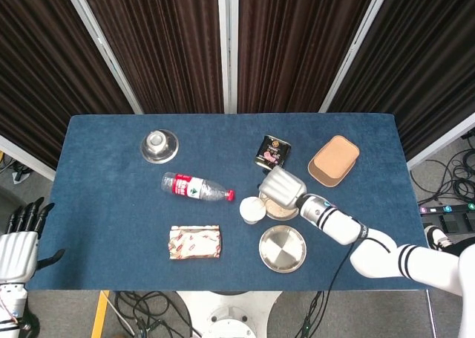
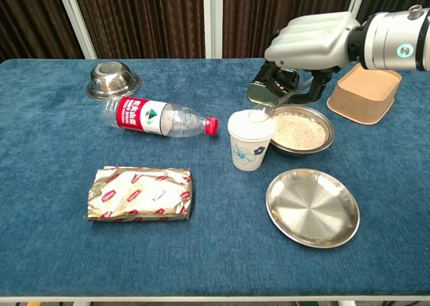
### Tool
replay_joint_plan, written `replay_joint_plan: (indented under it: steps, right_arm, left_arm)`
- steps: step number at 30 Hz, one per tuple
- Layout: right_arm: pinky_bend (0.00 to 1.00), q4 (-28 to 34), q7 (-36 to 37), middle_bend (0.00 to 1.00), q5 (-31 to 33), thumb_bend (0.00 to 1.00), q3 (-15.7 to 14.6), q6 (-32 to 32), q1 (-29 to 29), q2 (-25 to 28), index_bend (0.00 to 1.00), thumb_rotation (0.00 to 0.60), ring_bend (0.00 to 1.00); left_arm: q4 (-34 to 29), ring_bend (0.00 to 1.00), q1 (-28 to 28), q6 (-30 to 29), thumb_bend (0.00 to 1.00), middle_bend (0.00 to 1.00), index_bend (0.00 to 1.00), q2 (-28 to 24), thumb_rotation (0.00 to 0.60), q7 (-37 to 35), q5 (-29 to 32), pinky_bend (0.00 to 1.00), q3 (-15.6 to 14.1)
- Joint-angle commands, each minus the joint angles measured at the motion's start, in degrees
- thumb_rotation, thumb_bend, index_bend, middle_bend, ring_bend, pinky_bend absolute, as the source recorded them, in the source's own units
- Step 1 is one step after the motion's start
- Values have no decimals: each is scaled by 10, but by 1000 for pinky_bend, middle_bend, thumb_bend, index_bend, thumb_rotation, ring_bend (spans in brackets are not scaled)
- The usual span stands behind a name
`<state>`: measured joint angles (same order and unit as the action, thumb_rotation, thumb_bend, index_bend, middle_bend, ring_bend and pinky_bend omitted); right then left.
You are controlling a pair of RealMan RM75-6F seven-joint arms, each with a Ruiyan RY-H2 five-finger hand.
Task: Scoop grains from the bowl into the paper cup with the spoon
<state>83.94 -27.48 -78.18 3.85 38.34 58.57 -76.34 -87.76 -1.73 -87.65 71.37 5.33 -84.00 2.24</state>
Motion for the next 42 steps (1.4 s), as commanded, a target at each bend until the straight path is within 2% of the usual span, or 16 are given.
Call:
replay_joint_plan:
  steps: [1, 11, 18, 22, 29, 32, 35, 37, 42]
  right_arm:
    - [130, 11, -70, 610, -10, 327, -6, -10, 21, 0, 644, 600, 288]
    - [79, 24, -298, 610, -64, 327, -29, 7, 48, -7, 644, 600, 288]
    - [49, 45, -400, 610, -66, 327, -30, 6, 57, -11, 644, 600, 288]
    - [5, 59, -466, 613, -58, 327, -30, 17, 53, -12, 646, 600, 288]
    - [0, 84, -584, 620, 15, 327, -19, 52, 39, -25, 657, 600, 288]
    - [0, 94, -589, 620, 39, 327, -14, 66, 35, -27, 657, 600, 288]
    - [0, 107, -559, 620, 46, 327, -10, 90, 23, -22, 657, 600, 288]
    - [0, 114, -520, 620, 44, 327, -8, 109, 10, -17, 659, 600, 288]
    - [0, 113, -363, 620, 22, 327, -9, 160, -40, -1, 662, 600, 288]
  left_arm:
    - [2, 94, 1, 1, 170, 137, 162, 1, 600, -4, 3, 68, 0]
    - [14, 94, 6, -6, 170, 137, 162, 7, 600, -14, -3, 68, -2]
    - [18, 94, 5, -5, 170, 137, 162, 9, 600, -18, -3, 68, -1]
    - [20, 94, 6, -4, 170, 136, 162, 10, 600, -20, -1, 68, 0]
    - [26, 94, 6, -4, 170, 137, 162, 12, 600, -26, -1, 68, 0]
    - [28, 94, 7, -3, 170, 137, 162, 12, 600, -29, 0, 68, 0]
    - [30, 94, 8, -5, 169, 137, 162, 13, 600, -32, 0, 68, 0]
    - [31, 94, 8, -4, 170, 137, 162, 13, 600, -33, 0, 68, 0]
    - [34, 94, 4, -2, 169, 137, 162, 12, 600, -35, -5, 68, 1]
